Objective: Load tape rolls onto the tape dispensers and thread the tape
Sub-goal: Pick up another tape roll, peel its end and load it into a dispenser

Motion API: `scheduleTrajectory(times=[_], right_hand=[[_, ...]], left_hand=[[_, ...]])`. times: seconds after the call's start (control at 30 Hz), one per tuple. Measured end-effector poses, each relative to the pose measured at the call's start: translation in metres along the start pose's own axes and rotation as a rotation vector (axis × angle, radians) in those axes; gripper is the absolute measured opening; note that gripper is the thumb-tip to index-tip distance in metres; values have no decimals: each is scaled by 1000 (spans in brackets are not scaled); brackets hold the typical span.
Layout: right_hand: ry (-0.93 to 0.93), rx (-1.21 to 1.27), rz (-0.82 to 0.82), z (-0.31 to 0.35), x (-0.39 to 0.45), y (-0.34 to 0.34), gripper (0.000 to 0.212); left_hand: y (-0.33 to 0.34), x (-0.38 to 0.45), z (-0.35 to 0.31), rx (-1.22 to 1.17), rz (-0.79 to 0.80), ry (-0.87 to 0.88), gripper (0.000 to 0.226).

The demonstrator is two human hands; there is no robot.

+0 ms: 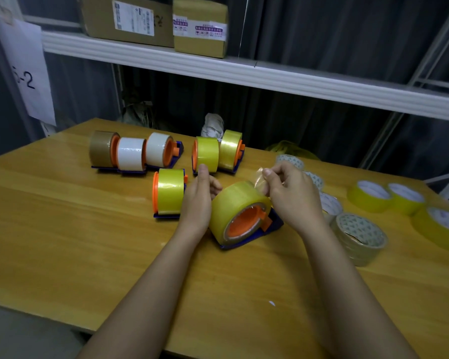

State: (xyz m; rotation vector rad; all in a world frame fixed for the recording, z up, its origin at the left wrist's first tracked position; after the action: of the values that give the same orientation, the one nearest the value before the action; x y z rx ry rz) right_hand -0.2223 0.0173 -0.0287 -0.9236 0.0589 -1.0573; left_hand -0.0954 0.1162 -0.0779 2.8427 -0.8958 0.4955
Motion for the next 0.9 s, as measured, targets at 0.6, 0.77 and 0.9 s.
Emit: scheduleTrajectory(times=[0.6, 0.77, 0.9], right_hand=[[71, 3, -96, -7, -9, -4, 20], [276, 401, -16, -20, -9, -6, 19], [326, 570, 0, -25, -15, -6, 17]], left_hand=[[-10, -14, -17, 243, 388, 308, 34], [-10, -13, -15, 223, 394, 290, 34], [-8, -14, -13, 190, 414, 286, 38]])
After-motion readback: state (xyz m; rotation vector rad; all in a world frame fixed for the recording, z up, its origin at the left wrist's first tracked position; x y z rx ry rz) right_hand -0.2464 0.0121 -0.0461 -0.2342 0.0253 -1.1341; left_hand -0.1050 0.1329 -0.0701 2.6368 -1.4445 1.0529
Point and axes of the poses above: each hand's wrist, its own x-axis towards the middle knuckle, its own y-axis out of the palm, z = x × y, the point moved 1 cm from there along x, towards the middle knuckle, and after that the axes turned 4 degrees about y, right-handed, at the moved point
